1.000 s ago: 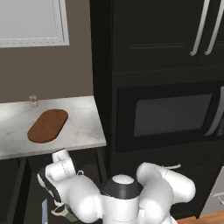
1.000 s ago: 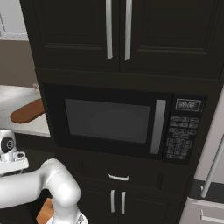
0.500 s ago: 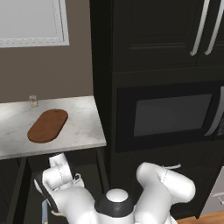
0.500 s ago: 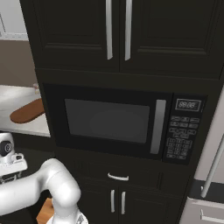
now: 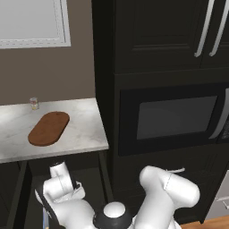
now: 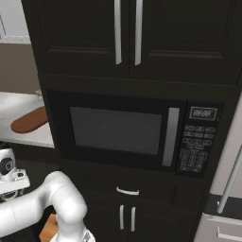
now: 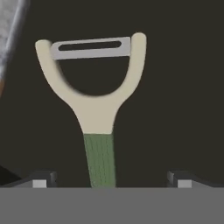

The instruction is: Open the drawer on the left and place the cutting tools on the cutting board.

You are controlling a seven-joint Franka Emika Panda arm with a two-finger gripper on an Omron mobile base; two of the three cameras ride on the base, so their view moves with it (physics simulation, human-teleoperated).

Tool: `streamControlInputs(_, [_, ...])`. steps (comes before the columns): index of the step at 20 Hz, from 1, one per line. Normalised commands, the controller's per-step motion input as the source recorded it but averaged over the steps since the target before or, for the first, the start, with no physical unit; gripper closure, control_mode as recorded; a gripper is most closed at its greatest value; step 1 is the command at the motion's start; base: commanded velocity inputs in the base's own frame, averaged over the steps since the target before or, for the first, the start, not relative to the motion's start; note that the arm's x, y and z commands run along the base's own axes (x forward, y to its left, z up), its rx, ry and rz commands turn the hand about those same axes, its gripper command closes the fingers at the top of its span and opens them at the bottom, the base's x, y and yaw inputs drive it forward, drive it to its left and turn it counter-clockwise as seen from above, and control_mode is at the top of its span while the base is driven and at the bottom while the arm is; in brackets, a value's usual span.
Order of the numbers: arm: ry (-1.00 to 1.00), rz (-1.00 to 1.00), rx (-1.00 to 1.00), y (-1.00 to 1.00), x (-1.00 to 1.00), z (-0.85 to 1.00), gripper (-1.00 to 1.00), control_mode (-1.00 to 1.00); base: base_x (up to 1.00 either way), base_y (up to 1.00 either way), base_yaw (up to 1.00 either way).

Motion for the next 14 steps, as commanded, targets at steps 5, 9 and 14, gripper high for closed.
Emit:
streamControlInputs(5, [-0.06, -0.06, 0.0, 0.04, 0.0, -0.33, -1.0, -1.0, 0.0, 0.0, 0.0])
streamControlInputs(9, [-0.05, -0.05, 0.0, 0.09, 0.0, -0.21, -1.0, -1.0, 0.0, 0.0, 0.0])
streamControlInputs(14, [-0.04, -0.04, 0.0, 0.14, 0.0, -0.18, -1.0, -1.0, 0.0, 0.0, 0.0])
